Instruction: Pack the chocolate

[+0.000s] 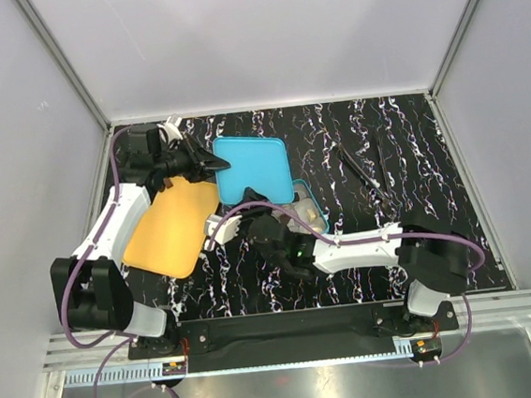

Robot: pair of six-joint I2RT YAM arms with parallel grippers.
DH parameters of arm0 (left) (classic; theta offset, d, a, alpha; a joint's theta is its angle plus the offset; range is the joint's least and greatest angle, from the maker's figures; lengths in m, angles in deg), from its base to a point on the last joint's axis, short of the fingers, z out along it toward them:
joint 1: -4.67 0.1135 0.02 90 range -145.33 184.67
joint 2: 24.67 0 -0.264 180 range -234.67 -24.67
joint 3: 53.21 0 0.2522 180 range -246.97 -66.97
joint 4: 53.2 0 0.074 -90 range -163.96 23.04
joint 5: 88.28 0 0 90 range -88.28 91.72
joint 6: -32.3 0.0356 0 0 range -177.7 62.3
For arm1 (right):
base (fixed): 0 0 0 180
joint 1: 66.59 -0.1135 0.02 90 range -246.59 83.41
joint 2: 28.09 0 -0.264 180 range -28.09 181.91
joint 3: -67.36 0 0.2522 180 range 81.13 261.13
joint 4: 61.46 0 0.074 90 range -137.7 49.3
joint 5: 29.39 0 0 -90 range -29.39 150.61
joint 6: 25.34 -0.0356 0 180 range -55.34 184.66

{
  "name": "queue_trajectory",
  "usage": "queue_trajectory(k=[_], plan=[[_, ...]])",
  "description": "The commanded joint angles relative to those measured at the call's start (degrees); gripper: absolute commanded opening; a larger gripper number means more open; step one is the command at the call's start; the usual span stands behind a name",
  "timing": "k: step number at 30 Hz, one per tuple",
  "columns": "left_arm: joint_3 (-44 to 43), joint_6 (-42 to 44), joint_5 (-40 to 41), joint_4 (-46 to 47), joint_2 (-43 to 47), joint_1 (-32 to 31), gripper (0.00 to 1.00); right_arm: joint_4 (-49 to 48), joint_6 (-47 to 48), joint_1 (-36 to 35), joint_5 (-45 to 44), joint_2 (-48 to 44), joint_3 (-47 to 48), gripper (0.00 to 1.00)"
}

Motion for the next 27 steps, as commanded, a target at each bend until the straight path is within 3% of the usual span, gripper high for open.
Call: queue_trajectory(k=[1, 4, 8, 11, 12, 14, 16, 19, 24, 27], plan=[[0.57, -2.41, -2.72, 1.59, 3.98, 0.23, 0.04, -9.73, 3.84, 0.33, -3.77, 1.94, 1.84, 0.35], [0.75, -2.06, -2.55, 0.54, 5.48, 0.23, 0.08, -10.18, 4.55, 0.32, -4.21, 2.03, 2.89, 0.26], [0.23, -2.06, -2.29, 0.00, 6.62, 0.23, 0.19, -9.13, 4.64, -0.03, -5.53, 1.59, 4.21, 0.00], [-0.91, -3.03, -2.20, 0.53, 7.50, 0.23, 0.32, -7.02, 4.12, -0.64, -7.29, 0.80, 5.70, 0.00], [-1.87, -3.38, -2.02, 0.62, 7.68, 0.23, 0.43, -6.40, 3.50, -0.90, -7.64, 0.37, 5.88, 0.00], [-3.37, -3.56, -1.50, 0.62, 7.94, 0.32, 0.55, -4.57, 1.84, -1.08, -9.04, -0.16, 7.11, 0.00], [-6.44, -2.95, -1.06, -0.26, 7.59, 0.67, 0.69, 1.82, -2.90, -1.52, -9.92, -1.57, 8.34, 0.00], [-12.15, 0.57, 0.78, -4.38, 6.45, 1.72, 0.79, 12.46, -14.22, -1.61, -8.10, -5.51, 10.10, 0.00], [-18.31, 6.01, 4.74, -10.53, 5.13, 5.41, 0.88, 31.87, -39.53, 0.14, 1.66, -16.50, 14.75, 0.00], [-18.06, 8.12, 6.67, -11.33, 6.18, 7.26, 0.90, 43.56, -52.46, 5.14, 10.61, -21.16, 18.53, 0.00]])
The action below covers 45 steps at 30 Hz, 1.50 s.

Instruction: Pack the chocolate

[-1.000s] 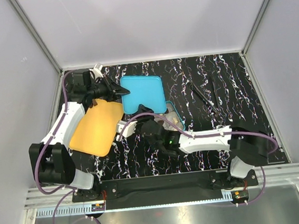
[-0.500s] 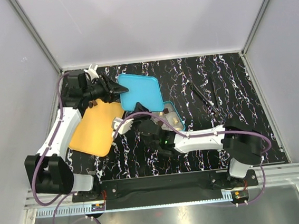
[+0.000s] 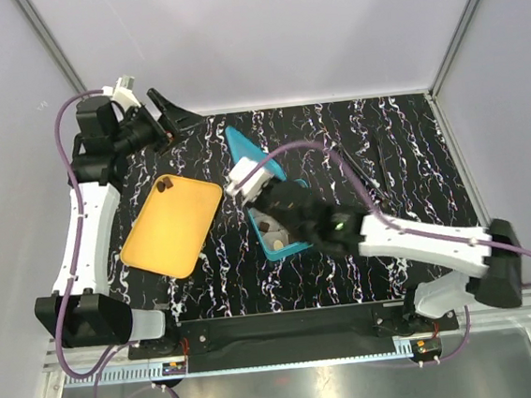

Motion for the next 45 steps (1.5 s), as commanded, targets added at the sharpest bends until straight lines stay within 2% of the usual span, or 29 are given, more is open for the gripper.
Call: queue_trajectory(k=[1, 3, 4, 12, 17, 22, 24, 28, 34, 45], plan=[[-0.70, 4.81, 3.75, -3.27, 1.02, 1.80, 0.90, 15.06, -22.25, 8.09, 15.42, -7.85, 6.76, 0.00], [0.70, 6.82, 4.98, -3.71, 1.90, 1.98, 0.91, 19.88, -29.63, 12.33, 21.96, -10.58, 8.60, 0.00], [2.36, 7.45, 5.25, -2.84, 3.04, 1.98, 0.91, 22.96, -32.96, 16.87, 27.90, -11.72, 9.91, 0.01], [12.13, 7.36, 0.86, 5.16, 9.20, 1.89, 0.91, 36.33, -38.53, 29.73, 48.23, -9.28, 21.26, 0.01], [15.20, 8.24, -1.17, 5.95, 11.39, 1.98, 0.91, 37.14, -43.44, 37.56, 62.66, -6.90, 23.81, 0.01], [19.95, 6.31, -3.27, 10.08, 13.94, 1.89, 0.91, 33.28, -48.11, 44.76, 79.00, -4.18, 23.29, 0.02], [22.05, 5.52, -4.24, 12.19, 14.73, 1.80, 0.92, 28.73, -51.79, 46.18, 87.85, -2.77, 21.62, 0.03], [25.66, 5.08, -4.68, 14.57, 15.96, 0.32, 0.93, 22.12, -56.28, 48.99, 96.49, -0.58, 18.37, 0.07], [29.97, 4.82, -4.24, 17.29, 15.97, -2.94, 0.92, 9.21, -64.37, 52.34, 102.84, 3.73, 9.76, 0.07], [38.85, 1.65, -3.10, 25.91, 13.60, -9.01, 0.88, -3.46, -69.64, 53.48, 106.89, 6.99, 0.97, 0.04]])
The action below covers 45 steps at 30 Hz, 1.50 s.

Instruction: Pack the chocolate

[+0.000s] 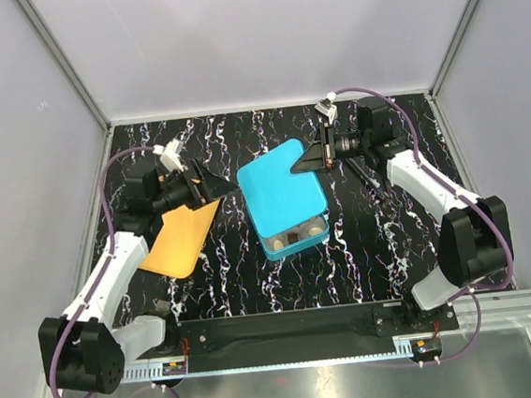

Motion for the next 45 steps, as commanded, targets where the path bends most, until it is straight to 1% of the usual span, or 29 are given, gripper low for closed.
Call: queue_trajectory(k=[1, 6, 8, 11, 18, 20, 24, 25, 27, 30, 31, 32, 33, 34, 35, 36, 41, 45], plan=[[2.02, -1.47, -0.35, 7.39, -0.92, -1.68, 0.88, -9.87, -3.96, 0.63, 4.51, -0.55, -0.41, 0.04], [3.25, -2.44, 0.62, 9.77, -2.67, -3.01, 0.84, -19.53, -10.64, 0.63, 5.39, -0.11, -3.40, 0.04], [4.57, -4.71, -0.25, 13.62, -3.73, -3.62, 0.83, -21.64, -12.40, 0.63, 5.83, 0.68, -4.55, 0.04], [6.06, -7.18, -0.96, 17.50, -4.61, -4.50, 0.81, -22.09, -12.41, 0.63, 5.83, 1.20, -5.78, 0.04], [7.38, -8.15, -0.17, 20.23, -6.72, -6.35, 0.72, -24.90, -13.81, 0.63, 6.10, 1.20, -7.80, 0.05], [8.09, -9.03, -0.08, 21.64, -7.07, -6.52, 0.68, -24.99, -13.90, 0.63, 6.01, 1.73, -7.71, 0.06], [8.97, -10.52, -0.17, 23.75, -7.51, -6.70, 0.63, -26.05, -14.43, 0.63, 5.83, 3.05, -8.41, 0.08], [9.75, -11.75, -0.26, 25.32, -7.60, -6.79, 0.59, -26.40, -14.69, 0.72, 5.74, 3.66, -8.68, 0.11], [10.55, -13.16, -0.52, 27.00, -7.77, -6.79, 0.56, -26.05, -14.61, 0.72, 5.22, 4.28, -8.85, 0.17], [11.87, -14.39, -0.08, 28.59, -7.69, -6.79, 0.48, -21.58, -11.80, 0.72, 3.99, 5.69, -7.89, 0.27], [12.13, -14.48, 0.09, 28.59, -7.77, -6.87, 0.46, -19.48, -8.57, 0.63, 3.38, 6.12, -7.45, 0.29], [12.39, -14.48, 0.35, 28.50, -7.86, -6.87, 0.44, -13.89, -6.45, 0.72, 2.50, 6.30, -6.75, 0.31], [12.40, -14.40, 0.62, 28.24, -7.95, -6.96, 0.42, -11.05, -4.52, 0.63, 0.66, 6.39, -5.96, 0.33], [12.57, -14.40, 0.71, 27.98, -8.04, -6.96, 0.40, -8.41, -1.02, 0.72, -0.22, 6.83, -4.56, 0.34], [12.75, -14.40, 0.62, 28.06, -8.39, -6.96, 0.40, -4.73, 0.15, 0.63, -0.84, 7.09, -3.85, 0.34], [12.75, -14.40, 0.88, 28.06, -8.65, -7.05, 0.38, -4.43, 1.03, 0.63, -1.89, 7.27, -3.32, 0.35], [13.10, -15.18, 1.15, 29.20, -9.79, -7.31, 0.35, 4.69, 5.16, 0.63, -5.15, 8.59, -0.07, 0.41], [13.10, -15.19, 1.67, 29.20, -10.23, -7.40, 0.35, 8.05, 7.19, 0.72, -7.88, 9.99, 1.95, 0.45]])
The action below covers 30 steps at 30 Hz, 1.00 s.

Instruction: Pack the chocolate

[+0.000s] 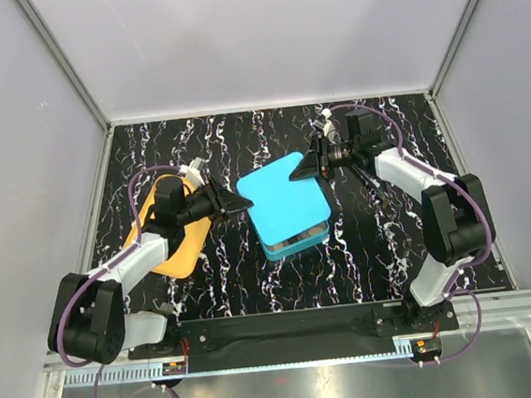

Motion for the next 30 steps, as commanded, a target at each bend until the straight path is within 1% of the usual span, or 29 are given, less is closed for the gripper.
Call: queue_trajectory(k=[1, 9, 15, 24, 28, 30], plan=[[0.16, -0.13, 0.95, 4.79, -0.29, -0.34, 0.35, 5.15, 3.93, 0.26, -3.11, 1.29, 3.44, 0.46], [1.39, 1.89, 2.97, 2.50, -1.26, -0.34, 0.35, 4.53, 3.06, 0.26, -5.22, 4.63, 3.80, 0.47], [1.39, 2.77, 3.33, 1.45, -2.66, -0.34, 0.34, 3.83, 3.06, 0.26, -5.66, 5.08, 2.39, 0.47], [2.53, 2.95, 3.50, 2.85, -4.68, -0.34, 0.33, 3.65, 3.76, 0.26, -6.28, 6.22, 1.95, 0.50], [2.53, 3.21, 3.68, 2.42, -4.95, -0.34, 0.32, 1.82, 2.80, 0.26, -6.11, 7.80, 1.86, 0.49], [2.45, 3.39, 4.03, 2.15, -4.95, -0.34, 0.32, 1.54, 2.70, 0.26, -5.49, 8.24, 1.86, 0.46]])
